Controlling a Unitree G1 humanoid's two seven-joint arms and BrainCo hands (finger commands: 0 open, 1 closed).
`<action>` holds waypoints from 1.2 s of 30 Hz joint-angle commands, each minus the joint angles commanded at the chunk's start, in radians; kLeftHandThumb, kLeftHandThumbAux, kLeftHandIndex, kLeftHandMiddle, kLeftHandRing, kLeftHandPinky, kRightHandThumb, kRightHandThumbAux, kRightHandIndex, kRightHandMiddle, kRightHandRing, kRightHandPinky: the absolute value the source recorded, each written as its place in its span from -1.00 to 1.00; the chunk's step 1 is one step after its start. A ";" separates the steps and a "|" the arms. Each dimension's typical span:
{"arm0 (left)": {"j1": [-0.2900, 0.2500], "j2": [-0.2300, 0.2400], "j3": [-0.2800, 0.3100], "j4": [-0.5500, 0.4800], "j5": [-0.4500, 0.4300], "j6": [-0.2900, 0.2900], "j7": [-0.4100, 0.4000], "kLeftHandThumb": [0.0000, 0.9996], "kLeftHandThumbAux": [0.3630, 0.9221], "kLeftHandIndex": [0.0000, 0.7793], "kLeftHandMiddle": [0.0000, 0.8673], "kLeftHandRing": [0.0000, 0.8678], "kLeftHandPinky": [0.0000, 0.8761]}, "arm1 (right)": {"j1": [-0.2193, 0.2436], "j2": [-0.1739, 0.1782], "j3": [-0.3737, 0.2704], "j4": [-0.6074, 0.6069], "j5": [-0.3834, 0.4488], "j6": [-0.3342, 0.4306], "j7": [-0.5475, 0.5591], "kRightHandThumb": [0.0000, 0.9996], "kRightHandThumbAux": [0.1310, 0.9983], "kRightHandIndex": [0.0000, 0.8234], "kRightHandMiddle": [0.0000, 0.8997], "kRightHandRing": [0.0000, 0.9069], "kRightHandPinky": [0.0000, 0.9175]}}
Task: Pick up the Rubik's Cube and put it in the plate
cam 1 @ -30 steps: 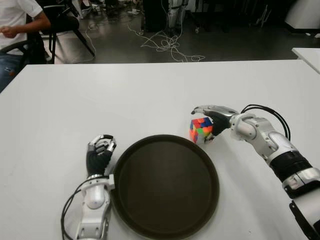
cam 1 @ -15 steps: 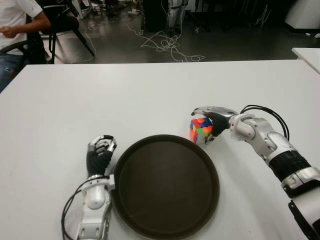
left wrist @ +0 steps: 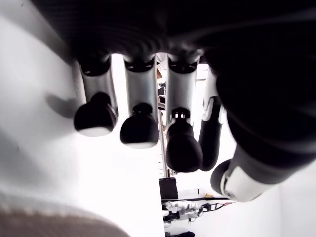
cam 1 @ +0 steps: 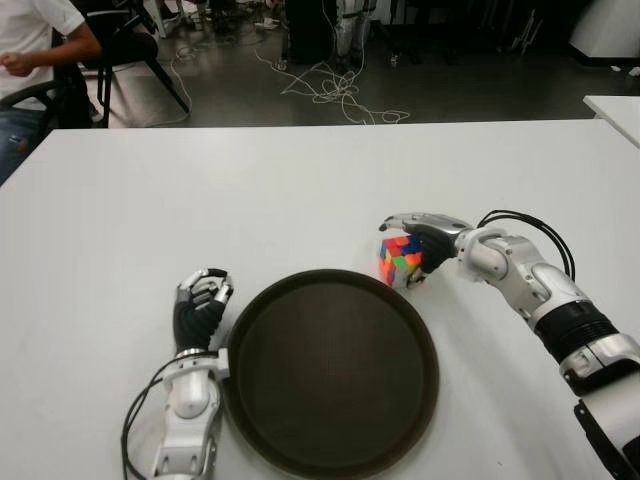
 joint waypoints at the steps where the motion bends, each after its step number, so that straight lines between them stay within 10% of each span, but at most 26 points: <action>1: -0.001 0.000 0.000 0.003 0.000 -0.005 0.001 0.41 0.22 0.14 0.87 0.92 0.92 | 0.004 0.000 0.000 -0.004 0.000 0.002 0.001 -1.00 0.73 -1.00 -1.00 -1.00 -0.98; 36: 0.018 -0.034 -0.003 -0.046 0.007 0.017 0.034 0.41 0.23 0.14 0.85 0.91 0.91 | 0.041 -0.010 0.002 -0.040 0.024 0.035 0.061 -1.00 0.78 -1.00 -1.00 -1.00 -1.00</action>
